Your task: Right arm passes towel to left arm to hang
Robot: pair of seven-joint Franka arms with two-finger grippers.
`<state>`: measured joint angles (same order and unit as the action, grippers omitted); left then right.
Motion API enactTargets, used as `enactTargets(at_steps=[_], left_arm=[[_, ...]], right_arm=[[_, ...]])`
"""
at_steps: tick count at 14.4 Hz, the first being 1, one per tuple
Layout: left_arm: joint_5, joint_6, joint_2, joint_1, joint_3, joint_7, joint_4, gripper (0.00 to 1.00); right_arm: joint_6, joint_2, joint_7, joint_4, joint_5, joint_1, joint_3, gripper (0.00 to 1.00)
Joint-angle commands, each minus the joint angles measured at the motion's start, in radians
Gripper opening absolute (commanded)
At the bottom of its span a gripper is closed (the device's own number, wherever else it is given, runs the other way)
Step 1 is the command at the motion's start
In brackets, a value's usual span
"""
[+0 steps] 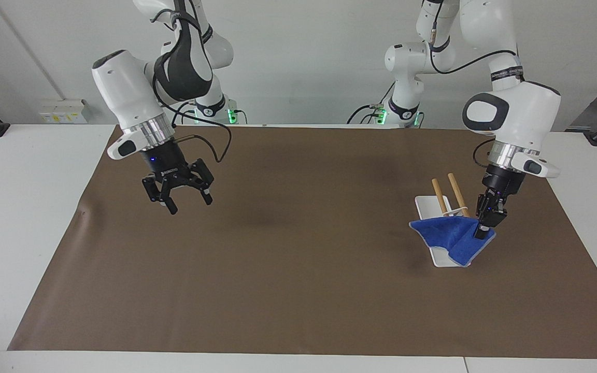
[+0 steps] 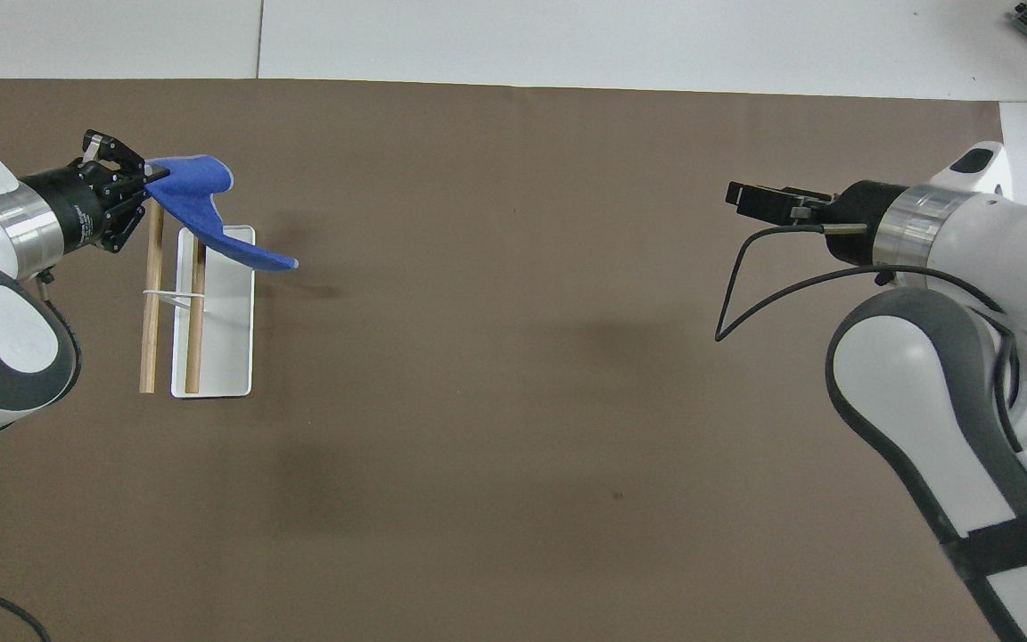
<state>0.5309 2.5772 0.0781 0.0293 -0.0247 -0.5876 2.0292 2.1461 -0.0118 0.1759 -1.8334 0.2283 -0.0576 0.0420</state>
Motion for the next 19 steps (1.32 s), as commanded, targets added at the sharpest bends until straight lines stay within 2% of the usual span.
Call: enactTargets(at_steps=[1, 4, 7, 9, 11, 15, 19], left_arm=[[0.007, -0.061, -0.041, -0.003, -0.034, 0.078, 0.029, 0.0], [0.007, -0.066, -0.044, -0.008, -0.064, 0.078, 0.04, 0.0], [0.007, -0.069, -0.067, -0.011, -0.115, 0.078, 0.087, 0.0], [0.007, -0.069, -0.086, -0.011, -0.127, 0.077, 0.126, 0.0], [0.007, -0.068, -0.103, -0.011, -0.129, 0.074, 0.161, 0.0], [0.007, -0.068, -0.136, -0.011, -0.129, 0.071, 0.224, 0.0], [0.007, -0.063, -0.166, -0.009, -0.129, 0.075, 0.29, 0.0]], right_arm=[[-0.142, 0.027, -0.118, 0.054, -0.168, 0.008, 0.01, 1.0], [-0.352, 0.033, -0.222, 0.162, -0.233, 0.018, 0.013, 1.0], [-0.555, 0.03, -0.401, 0.293, -0.214, 0.051, 0.01, 1.0], [-0.563, 0.045, -0.42, 0.269, -0.219, 0.056, 0.01, 1.0], [-0.532, 0.093, -0.415, 0.175, -0.219, 0.056, 0.01, 1.0], [-0.54, 0.095, -0.409, 0.177, -0.219, 0.058, 0.01, 1.0], [-0.545, 0.093, -0.311, 0.174, -0.25, 0.074, 0.01, 1.0]])
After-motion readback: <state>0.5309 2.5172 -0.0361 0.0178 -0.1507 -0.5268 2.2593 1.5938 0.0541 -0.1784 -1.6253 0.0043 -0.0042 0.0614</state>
